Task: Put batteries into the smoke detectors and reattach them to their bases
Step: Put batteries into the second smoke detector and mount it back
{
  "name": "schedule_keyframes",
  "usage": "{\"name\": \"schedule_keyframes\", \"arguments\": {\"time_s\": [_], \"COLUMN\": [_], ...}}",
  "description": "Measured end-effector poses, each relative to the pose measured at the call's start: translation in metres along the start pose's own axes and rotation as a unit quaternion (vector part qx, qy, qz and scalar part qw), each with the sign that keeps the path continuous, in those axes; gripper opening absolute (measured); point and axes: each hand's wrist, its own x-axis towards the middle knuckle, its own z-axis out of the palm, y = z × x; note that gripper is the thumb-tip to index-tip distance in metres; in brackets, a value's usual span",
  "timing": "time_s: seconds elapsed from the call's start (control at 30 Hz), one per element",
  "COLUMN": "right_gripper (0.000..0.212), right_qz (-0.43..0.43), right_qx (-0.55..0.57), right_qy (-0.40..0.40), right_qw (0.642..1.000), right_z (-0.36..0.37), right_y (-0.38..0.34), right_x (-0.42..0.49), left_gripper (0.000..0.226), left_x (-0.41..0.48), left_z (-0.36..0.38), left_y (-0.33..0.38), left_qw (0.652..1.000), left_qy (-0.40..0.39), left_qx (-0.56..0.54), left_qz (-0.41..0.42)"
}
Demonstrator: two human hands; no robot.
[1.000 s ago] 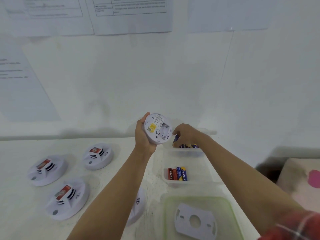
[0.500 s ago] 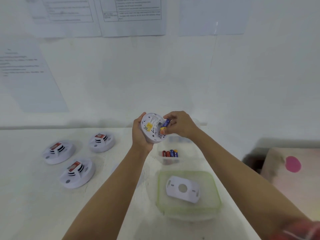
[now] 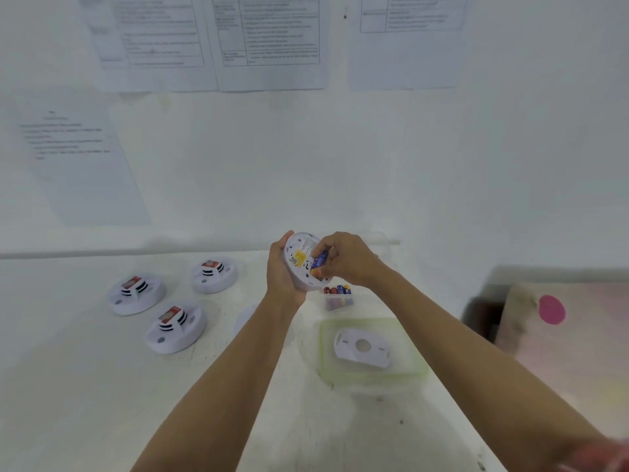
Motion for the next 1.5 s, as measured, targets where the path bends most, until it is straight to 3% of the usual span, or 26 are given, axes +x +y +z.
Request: {"name": "schedule_keyframes", "arguments": {"time_s": [0.23,0.33,0.5,0.63,0.73,0.8,0.87,0.97,1.03,1.1,1.23,1.4,1.5], "right_gripper": [0.028,0.035,0.035,0.032,0.015,0.021,0.024,0.011,0.017,0.007,0.016,0.034,0.036], "right_qz": [0.01,0.052,0.136,0.188,0.175,0.178,0.173,0.174,0.173,0.164,0.121,0.093,0.062], "right_qx": [0.034,0.108,0.259,0.327,0.313,0.28,0.251,0.237,0.223,0.18,0.129,0.143,0.116], "right_qy": [0.029,0.052,0.158,0.157,0.088,0.068,0.066,0.065,0.084,0.116,0.122,-0.015,-0.001], "right_qw": [0.999,0.991,0.943,0.913,0.929,0.941,0.95,0.954,0.956,0.963,0.977,0.985,0.991], "right_z": [0.012,0.016,0.028,0.014,0.004,0.003,0.002,0.002,0.002,0.003,0.005,-0.008,-0.009], "right_y": [-0.007,-0.005,-0.005,-0.003,-0.005,-0.007,-0.008,-0.008,-0.005,-0.005,-0.002,0.005,0.006], "right_x": [-0.002,-0.004,-0.004,-0.004,-0.008,-0.008,-0.007,-0.005,-0.001,0.002,0.003,0.001,0.001], "left_gripper": [0.037,0.038,0.036,0.036,0.036,0.037,0.036,0.033,0.033,0.031,0.032,0.037,0.037], "left_x": [-0.005,-0.005,0.001,0.003,0.004,0.003,0.004,0.01,0.011,0.01,0.008,0.006,0.005], "left_z": [-0.008,-0.009,-0.009,-0.007,-0.005,0.0,0.002,-0.001,0.0,0.005,0.01,0.008,0.012], "left_y": [0.007,0.007,0.002,0.002,0.001,0.001,-0.001,-0.004,-0.006,-0.006,-0.005,-0.002,-0.002], "left_qw": [1.0,1.0,1.0,1.0,1.0,1.0,1.0,1.0,1.0,1.0,1.0,1.0,1.0], "left_qy": [-0.004,-0.011,0.001,-0.007,-0.013,-0.018,-0.012,0.005,0.007,-0.002,-0.007,-0.004,-0.003], "left_qx": [0.017,0.013,0.012,0.002,0.01,0.01,0.014,0.016,0.018,0.013,0.003,-0.013,-0.019], "left_qz": [0.007,0.006,0.008,0.0,-0.003,-0.011,-0.011,-0.006,0.0,0.007,0.009,0.019,0.024]}}
